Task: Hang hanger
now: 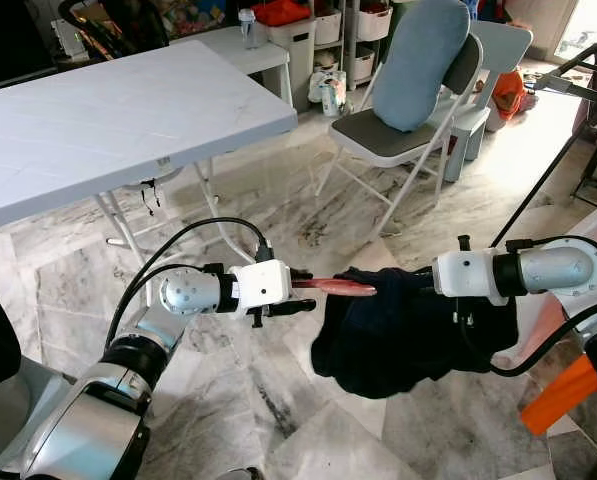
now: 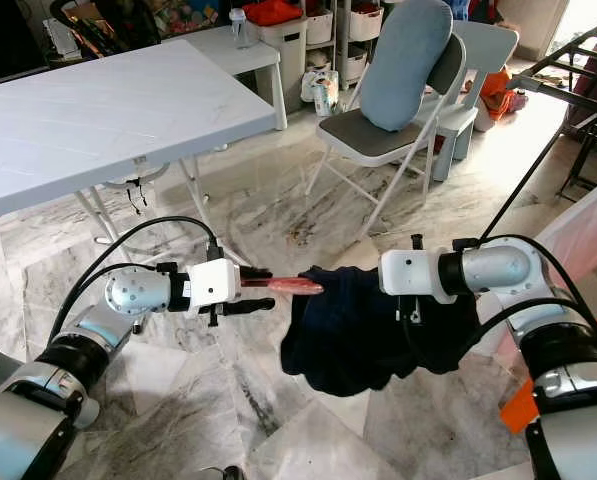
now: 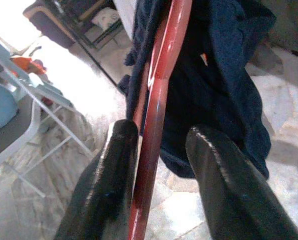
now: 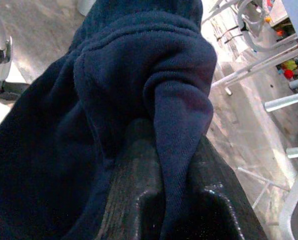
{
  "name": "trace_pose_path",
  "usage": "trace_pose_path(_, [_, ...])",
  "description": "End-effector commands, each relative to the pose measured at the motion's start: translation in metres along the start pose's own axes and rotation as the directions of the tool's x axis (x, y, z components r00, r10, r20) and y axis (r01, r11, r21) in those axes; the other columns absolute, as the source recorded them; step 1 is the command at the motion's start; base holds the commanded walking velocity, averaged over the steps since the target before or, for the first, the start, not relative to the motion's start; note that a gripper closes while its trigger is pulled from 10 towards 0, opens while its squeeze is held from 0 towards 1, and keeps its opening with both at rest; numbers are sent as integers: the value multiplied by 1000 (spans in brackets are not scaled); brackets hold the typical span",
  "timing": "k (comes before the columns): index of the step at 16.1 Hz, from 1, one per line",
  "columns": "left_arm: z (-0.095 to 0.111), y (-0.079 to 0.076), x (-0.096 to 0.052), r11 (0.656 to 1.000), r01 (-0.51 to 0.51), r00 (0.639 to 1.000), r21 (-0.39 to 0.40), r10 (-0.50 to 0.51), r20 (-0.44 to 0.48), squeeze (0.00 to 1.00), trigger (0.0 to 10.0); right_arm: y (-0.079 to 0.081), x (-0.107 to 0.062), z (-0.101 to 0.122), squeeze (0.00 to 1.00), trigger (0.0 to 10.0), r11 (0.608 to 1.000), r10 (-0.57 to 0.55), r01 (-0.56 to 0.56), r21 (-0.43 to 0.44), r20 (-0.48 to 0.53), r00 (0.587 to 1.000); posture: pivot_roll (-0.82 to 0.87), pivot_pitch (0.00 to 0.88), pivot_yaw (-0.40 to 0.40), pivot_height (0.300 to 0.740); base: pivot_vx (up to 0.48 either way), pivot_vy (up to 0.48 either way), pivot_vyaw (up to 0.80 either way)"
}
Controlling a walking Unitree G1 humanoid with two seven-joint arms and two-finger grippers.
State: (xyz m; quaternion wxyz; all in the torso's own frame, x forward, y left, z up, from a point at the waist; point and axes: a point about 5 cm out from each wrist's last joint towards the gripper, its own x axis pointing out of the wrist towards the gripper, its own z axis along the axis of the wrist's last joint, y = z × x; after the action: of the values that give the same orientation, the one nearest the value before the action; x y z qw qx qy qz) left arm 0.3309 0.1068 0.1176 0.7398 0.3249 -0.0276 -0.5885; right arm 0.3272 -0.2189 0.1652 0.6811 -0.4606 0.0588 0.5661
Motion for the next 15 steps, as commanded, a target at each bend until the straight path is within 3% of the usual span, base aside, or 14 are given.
trace_pose_path(1, [-1, 6, -6, 1000, 20, 999, 14, -20, -32, 0, 0, -14, -6, 7, 0, 10000, 998, -41, 41, -49, 3, 999, -172, 0, 60, 740, 0, 0, 0])
trace_pose_path(5, [-7, 8, -10, 999, 43, 995, 5, -43, -87, 0, 0, -16, -8, 6, 0, 10000, 997, -52, 51, -63, -5, 999, -174, 0, 59, 740, 0, 0, 0])
trace_pose_path(15, [-11, 0, -5, 997, 68, 993, -26, -70, -92, 0, 0, -16, -6, 7, 0, 10000, 997, -43, 43, -64, 11, 999, -182, 0, 55, 740, 0, 0, 0])
